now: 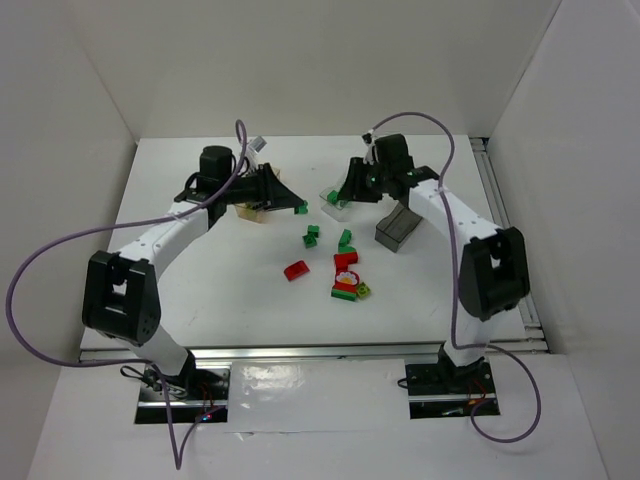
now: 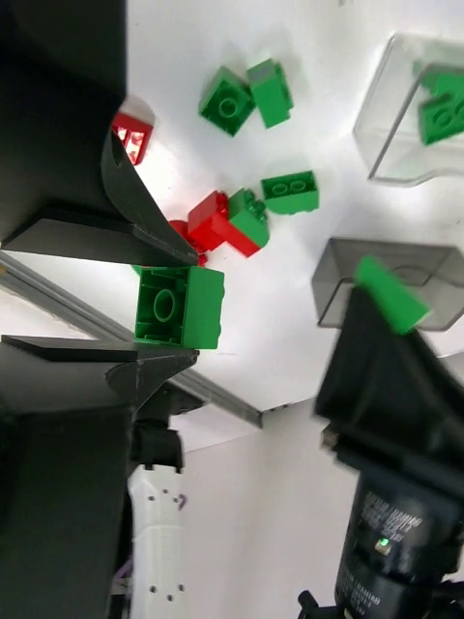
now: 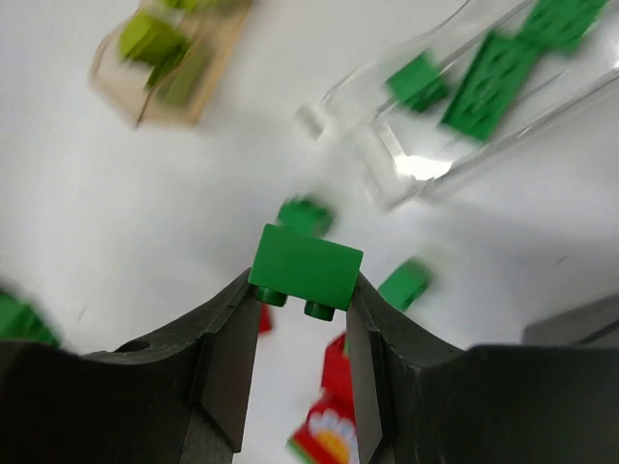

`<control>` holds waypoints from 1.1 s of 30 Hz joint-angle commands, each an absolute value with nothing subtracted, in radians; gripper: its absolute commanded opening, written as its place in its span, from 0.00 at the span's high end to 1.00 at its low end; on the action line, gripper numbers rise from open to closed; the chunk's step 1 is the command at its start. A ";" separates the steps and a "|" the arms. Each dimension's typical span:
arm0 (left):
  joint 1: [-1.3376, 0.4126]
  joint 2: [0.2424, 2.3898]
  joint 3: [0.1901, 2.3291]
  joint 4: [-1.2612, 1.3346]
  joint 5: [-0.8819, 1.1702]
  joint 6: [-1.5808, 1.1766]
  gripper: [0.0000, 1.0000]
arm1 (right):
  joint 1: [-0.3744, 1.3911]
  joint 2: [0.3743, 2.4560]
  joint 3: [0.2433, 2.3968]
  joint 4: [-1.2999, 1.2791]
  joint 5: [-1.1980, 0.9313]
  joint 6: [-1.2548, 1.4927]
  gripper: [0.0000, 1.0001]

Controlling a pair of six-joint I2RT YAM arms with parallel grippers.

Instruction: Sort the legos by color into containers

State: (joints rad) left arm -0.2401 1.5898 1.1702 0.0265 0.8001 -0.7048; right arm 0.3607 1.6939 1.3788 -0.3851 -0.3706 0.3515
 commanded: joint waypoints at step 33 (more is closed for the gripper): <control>-0.425 2.133 1.897 -0.368 0.316 -0.689 1.00 | 0.377 1.514 1.217 -0.281 0.408 0.580 0.17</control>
State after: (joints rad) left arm -0.4091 2.0682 1.8015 -0.3237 0.3962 -0.7071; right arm 0.3706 1.6920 1.2991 -0.3824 0.2768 0.4942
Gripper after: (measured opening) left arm 0.383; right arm 0.829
